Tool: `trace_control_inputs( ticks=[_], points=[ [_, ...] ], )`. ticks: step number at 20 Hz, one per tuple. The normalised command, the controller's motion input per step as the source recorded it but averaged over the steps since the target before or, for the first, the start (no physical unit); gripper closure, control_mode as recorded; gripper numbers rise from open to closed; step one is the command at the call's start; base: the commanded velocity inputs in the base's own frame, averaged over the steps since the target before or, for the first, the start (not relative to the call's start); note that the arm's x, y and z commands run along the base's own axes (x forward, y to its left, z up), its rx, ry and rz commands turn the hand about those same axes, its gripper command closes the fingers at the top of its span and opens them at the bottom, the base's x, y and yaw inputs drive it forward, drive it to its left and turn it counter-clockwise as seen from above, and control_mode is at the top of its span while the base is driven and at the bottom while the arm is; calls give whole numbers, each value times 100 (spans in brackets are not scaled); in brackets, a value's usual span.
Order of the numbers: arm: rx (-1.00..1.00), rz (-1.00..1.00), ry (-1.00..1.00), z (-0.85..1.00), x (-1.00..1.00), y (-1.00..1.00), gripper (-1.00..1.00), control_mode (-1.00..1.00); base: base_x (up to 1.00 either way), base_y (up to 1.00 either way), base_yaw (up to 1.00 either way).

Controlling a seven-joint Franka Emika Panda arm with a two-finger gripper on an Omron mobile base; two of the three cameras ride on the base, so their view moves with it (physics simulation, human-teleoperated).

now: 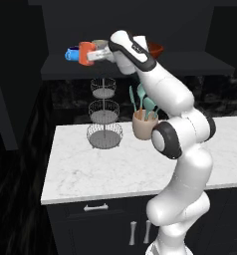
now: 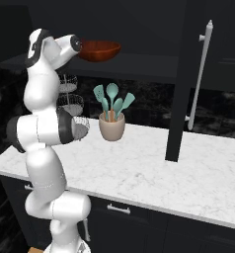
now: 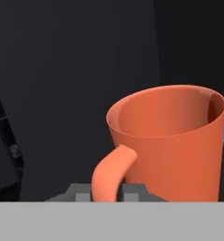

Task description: Gather all objects into one cabinet and sort the glasses and bowls to opposite sides.

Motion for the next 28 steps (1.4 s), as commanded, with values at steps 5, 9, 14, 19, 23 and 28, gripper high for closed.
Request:
trace_control_inputs(
  ticks=[5, 9, 14, 19, 23, 28],
  points=[
    [-9, 2, 5, -26, 37, 25, 100, -100, 0, 0, 0],
    [-16, 0, 5, -37, 32, 16, 100, -100, 0, 0, 0],
    [-18, 0, 3, -46, 4, 17, 100, -100, 0, 0, 0],
    [-7, 0, 0, -31, 0, 0, 100, -100, 0, 0, 0],
    [-2, 0, -11, -66, -19, 0, 100, -100, 0, 0, 0],
    [1, 0, -8, -26, -1, 0, 100, -100, 0, 0, 0]
  ],
)
